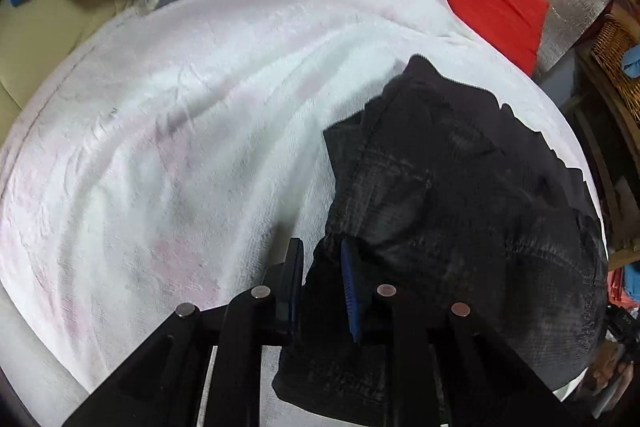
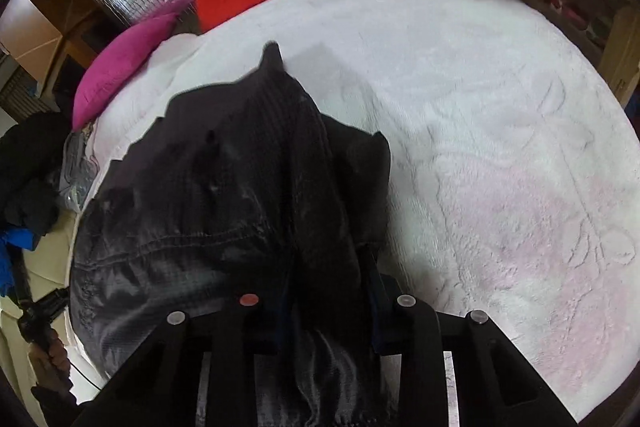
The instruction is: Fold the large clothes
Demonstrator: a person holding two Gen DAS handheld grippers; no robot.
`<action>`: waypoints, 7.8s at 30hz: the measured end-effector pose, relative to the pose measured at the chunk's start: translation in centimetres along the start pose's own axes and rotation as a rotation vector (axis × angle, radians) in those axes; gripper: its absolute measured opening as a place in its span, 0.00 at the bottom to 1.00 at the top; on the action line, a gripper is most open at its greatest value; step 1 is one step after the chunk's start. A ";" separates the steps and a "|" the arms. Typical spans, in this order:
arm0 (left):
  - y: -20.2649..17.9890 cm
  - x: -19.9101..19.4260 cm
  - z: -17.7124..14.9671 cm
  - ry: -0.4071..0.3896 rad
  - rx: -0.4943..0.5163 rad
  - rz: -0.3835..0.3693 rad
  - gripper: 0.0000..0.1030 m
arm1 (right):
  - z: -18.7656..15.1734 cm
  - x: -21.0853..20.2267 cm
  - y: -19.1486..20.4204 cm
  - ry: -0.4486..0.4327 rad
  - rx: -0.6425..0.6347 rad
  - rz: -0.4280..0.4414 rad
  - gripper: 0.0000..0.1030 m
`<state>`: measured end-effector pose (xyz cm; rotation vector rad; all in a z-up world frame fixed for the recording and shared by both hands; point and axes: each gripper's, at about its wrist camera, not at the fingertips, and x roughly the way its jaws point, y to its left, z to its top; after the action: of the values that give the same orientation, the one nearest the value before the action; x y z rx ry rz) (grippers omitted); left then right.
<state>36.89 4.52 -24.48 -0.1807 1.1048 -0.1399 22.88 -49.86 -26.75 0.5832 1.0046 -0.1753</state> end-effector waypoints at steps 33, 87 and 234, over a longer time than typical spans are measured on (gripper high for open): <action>0.3 3.7 2.1 0.201 -0.111 -0.477 0.85 | 1.4 3.2 -8.1 0.130 0.347 0.494 0.83; -6.1 1.0 1.0 0.147 0.047 -0.239 0.71 | 1.1 2.4 -1.4 0.168 0.226 0.337 0.69; -11.4 -41.2 -22.8 -0.817 0.230 0.276 1.00 | -25.0 -32.7 22.6 -0.569 -0.263 -0.054 0.80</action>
<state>-2.03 -0.07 4.01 0.1211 0.2858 0.0572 -4.23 -21.67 -0.91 0.2398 0.4786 -0.2361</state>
